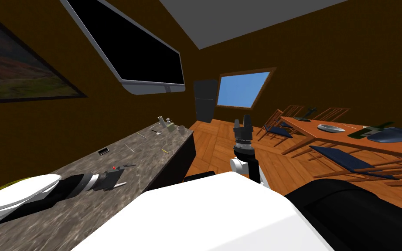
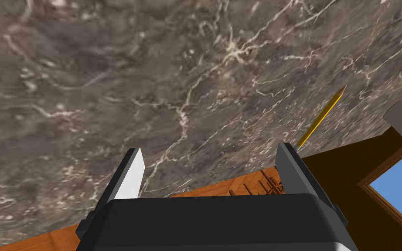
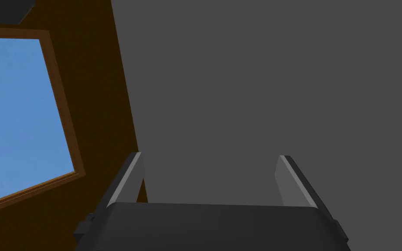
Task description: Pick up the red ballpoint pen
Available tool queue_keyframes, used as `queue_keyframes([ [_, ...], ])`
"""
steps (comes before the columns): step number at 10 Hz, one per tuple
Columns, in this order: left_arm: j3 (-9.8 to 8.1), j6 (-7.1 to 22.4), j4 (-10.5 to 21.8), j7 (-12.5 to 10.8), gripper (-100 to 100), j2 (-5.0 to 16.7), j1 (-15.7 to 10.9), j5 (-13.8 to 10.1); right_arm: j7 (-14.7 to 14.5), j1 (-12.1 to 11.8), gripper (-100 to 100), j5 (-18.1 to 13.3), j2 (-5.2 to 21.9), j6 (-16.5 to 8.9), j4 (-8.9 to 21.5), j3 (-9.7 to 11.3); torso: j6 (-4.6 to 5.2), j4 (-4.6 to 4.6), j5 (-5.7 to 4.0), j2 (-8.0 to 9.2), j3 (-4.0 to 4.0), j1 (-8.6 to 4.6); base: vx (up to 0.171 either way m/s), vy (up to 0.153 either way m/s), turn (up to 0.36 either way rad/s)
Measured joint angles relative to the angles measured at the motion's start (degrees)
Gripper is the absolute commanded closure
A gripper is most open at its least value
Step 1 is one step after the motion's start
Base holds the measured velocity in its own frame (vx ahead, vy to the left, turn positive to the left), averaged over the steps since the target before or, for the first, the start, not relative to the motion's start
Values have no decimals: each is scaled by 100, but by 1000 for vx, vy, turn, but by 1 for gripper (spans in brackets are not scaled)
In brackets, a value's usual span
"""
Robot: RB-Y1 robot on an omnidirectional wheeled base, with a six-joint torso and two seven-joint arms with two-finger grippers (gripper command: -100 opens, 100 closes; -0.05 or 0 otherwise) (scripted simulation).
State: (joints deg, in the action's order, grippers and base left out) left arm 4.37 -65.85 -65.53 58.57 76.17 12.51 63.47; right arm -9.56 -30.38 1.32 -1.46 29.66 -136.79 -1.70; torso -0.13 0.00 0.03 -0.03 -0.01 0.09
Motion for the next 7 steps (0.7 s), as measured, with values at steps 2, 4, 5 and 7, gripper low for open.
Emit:
queue_keyframes([
  [2,140,-145,325,180,-100,135,-103,287,0,0,0,0,0,0,0,0,-2,0,0,-1,-1,-1,18,16,-138],
  [4,239,-112,377,229,-100,255,-24,561,0,0,0,0,0,0,0,0,-2,1,-1,2,1,-2,14,16,-132],
  [5,371,-137,496,232,-100,297,-136,763,0,0,0,0,0,0,0,0,2,0,-1,0,0,-1,21,23,-293],
  [7,476,-165,704,422,-100,393,-43,1043,0,0,0,0,0,0,0,0,-3,0,0,0,0,2,15,25,-121],
])
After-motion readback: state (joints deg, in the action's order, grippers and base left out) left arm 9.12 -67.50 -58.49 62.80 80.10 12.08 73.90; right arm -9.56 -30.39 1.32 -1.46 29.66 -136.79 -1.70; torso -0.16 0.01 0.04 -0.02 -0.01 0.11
